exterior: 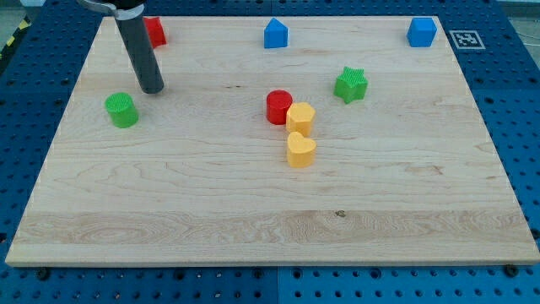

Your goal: Place the yellow heart vertically below the blue cube

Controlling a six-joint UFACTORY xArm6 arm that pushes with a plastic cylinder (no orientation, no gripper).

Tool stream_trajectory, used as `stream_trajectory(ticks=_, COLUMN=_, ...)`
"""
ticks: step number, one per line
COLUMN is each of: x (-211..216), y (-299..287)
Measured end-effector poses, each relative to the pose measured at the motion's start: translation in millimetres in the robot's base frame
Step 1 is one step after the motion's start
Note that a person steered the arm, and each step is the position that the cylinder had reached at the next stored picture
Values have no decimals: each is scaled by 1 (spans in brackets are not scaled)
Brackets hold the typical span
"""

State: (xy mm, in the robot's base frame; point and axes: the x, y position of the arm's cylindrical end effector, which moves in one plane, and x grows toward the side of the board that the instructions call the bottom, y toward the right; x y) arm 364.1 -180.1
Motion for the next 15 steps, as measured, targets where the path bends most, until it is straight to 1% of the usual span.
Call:
stream_trajectory(ticks=2, x=4, y=28)
stream_trajectory(ticks=4, x=30, y=54)
stream_trajectory(ticks=5, x=36, y=81)
stream_trajectory(ticks=7, x=65, y=130)
stream_trajectory(ticks=8, x=66, y=156)
stream_trajectory(ticks=9, x=76, y=167)
stream_trajectory(ticks=10, x=88, y=147)
stream_trajectory(ticks=12, x=124, y=158)
stream_trajectory(ticks=14, x=125, y=215)
stream_trajectory(ticks=15, x=135, y=235)
